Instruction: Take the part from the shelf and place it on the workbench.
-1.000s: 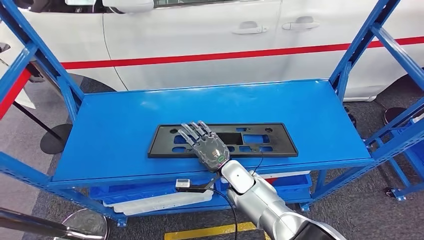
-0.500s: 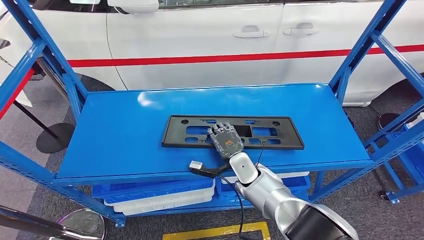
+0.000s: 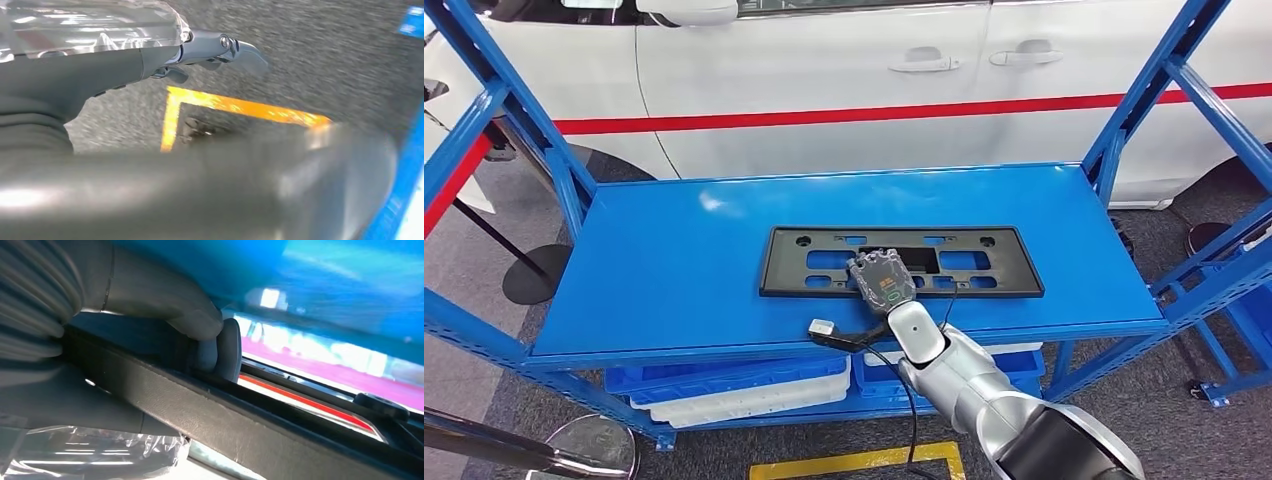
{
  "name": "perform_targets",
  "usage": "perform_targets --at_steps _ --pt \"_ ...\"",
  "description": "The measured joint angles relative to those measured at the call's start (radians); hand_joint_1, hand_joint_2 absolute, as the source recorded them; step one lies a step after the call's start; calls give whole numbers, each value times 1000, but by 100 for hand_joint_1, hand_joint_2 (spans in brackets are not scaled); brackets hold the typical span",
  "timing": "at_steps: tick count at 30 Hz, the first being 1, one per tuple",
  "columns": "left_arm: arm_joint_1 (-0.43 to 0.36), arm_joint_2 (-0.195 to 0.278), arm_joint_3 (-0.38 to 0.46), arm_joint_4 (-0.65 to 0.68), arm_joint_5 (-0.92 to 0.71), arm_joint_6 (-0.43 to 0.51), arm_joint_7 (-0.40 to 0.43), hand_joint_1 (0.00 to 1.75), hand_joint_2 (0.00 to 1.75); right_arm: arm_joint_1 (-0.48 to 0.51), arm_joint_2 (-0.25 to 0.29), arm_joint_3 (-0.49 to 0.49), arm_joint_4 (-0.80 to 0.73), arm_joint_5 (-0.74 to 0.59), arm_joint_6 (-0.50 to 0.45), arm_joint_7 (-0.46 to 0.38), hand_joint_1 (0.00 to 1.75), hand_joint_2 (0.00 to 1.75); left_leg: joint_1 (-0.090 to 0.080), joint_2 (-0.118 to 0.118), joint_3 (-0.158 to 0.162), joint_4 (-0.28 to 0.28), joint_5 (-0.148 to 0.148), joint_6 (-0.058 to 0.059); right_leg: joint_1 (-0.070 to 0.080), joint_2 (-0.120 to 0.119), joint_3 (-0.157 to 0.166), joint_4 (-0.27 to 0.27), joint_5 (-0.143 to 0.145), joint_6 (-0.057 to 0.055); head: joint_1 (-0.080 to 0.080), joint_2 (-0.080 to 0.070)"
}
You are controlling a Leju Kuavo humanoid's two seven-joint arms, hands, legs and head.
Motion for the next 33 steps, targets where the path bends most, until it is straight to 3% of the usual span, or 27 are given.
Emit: perform_targets --at_steps 3,5,6,8,10,12,15,17,19,20,21,22,24,25,27,30,31,33 --pt "1 0 0 0 2 -9 -50 0 175 4 3 -30 0 -16 -34 -43 175 175 3 1 -77 173 -89 -9 -1 -6 3 -5 2 -8 0 0" --pt "3 0 0 0 7 -12 -65 0 175 13 5 -59 -8 -45 -67 -97 175 175 7 1 -120 262 -112 -16 -1 -6 3 -3 1 -9 0 0" --pt "4 0 0 0 10 -14 -69 0 175 23 5 -77 -22 -68 -81 -138 175 175 10 1 -115 250 -94 -19 -1 -5 3 0 -1 -7 0 0" --pt "4 2 3 0 17 -22 -76 0 175 52 5 -122 -93 -142 -97 -255 175 175 17 3 -60 128 -24 -24 -4 -2 2 13 -11 -1 0 0" --pt "2 3 5 0 20 -34 -87 0 175 77 5 -168 -190 -231 -108 -382 175 175 18 2 -10 23 9 -22 -1 4 -5 29 -21 11 0 0" --pt "0 3 6 0 19 -42 -96 0 175 93 5 -208 -277 -300 -115 -463 175 175 13 -1 -3 6 4 -10 2 7 -12 36 -23 21 0 0" --pt "1 3 7 0 19 -45 -105 0 175 122 2 -248 -371 -338 -110 -491 175 175 13 -3 -6 3 8 13 -3 6 -19 52 -38 34 0 0" --pt "1 3 8 0 20 -45 -106 0 175 137 -2 -262 -407 -341 -110 -491 175 175 13 -2 -9 0 11 23 -6 5 -61 136 -89 41 0 0" --pt "0 3 8 0 20 -45 -106 0 175 149 -4 -274 -433 -349 -111 -497 175 175 10 -1 -12 1 11 27 -6 5 -131 273 -146 44 0 0" --pt "0 3 8 0 18 -45 -106 0 175 158 -5 -279 -443 -363 -111 -512 175 175 8 -1 -12 1 10 27 -5 5 -156 319 -154 43 0 0" --pt "0 3 8 0 16 -46 -106 0 175 168 -7 -285 -457 -400 -111 -550 175 175 7 -1 -12 1 10 28 -5 5 -164 329 -143 40 0 0" --pt "0 3 9 0 14 -48 -105 0 175 179 -9 -291 -482 -469 -106 -613 175 175 6 -2 -10 1 9 28 -4 5 -153 297 -114 36 0 0" --pt "0 2 9 0 11 -62 -103 0 175 209 -21 -300 -585 -698 -66 -781 175 175 4 -4 -4 1 6 27 2 5 -93 161 -40 21 0 0" --pt "0 2 9 0 10 -72 -101 0 175 225 -32 -300 -661 -838 -24 -851 175 175 2 -4 -3 1 4 24 6 5 -67 100 -16 14 0 0" --pt "-1 1 9 0 10 -90 -96 0 175 260 -61 -290 -837 -1090 81 -921 175 175 1 -5 -4 0 2 16 12 4 -46 46 -6 6 0 0" --pt "0 3 9 0 13 -107 -90 0 175 308 -114 -262 -1112 -1364 257 -929 175 175 0 -3 -8 4 -5 2 5 1 -44 34 -2 0 0 0" --pt "1 3 10 0 14 -110 -91 0 175 318 -125 -255 -1198 -1460 341 -930 175 175 0 -2 -17 29 -23 -3 2 0 -42 29 0 -4 0 0" --pt "2 4 13 0 20 -113 -101 0 175 332 -130 -250 -1336 -1662 549 -930 175 175 1 0 -59 129 -81 -8 0 0 -38 24 0 -12 0 0"
